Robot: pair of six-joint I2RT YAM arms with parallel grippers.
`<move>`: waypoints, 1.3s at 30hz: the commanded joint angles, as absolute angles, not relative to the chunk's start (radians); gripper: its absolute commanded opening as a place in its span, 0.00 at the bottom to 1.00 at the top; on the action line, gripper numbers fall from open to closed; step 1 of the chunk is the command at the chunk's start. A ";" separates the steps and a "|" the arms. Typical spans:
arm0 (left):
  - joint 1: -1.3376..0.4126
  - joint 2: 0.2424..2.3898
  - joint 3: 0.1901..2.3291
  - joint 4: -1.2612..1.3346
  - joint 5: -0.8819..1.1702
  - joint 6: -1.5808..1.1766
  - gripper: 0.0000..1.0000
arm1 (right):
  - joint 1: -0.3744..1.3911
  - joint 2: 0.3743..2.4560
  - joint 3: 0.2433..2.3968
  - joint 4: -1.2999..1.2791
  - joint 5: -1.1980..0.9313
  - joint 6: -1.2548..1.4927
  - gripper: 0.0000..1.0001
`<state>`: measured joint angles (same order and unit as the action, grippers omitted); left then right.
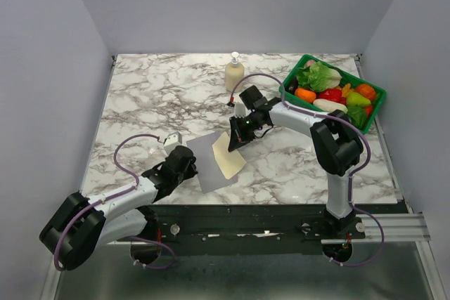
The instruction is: Place the letter into the envelope and seal it
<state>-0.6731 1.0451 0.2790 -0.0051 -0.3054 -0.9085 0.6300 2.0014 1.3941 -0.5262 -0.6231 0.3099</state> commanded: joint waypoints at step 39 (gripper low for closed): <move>-0.669 1.074 0.291 -0.043 -0.336 -0.896 0.07 | 0.640 2.068 1.503 -0.649 -0.653 0.198 0.01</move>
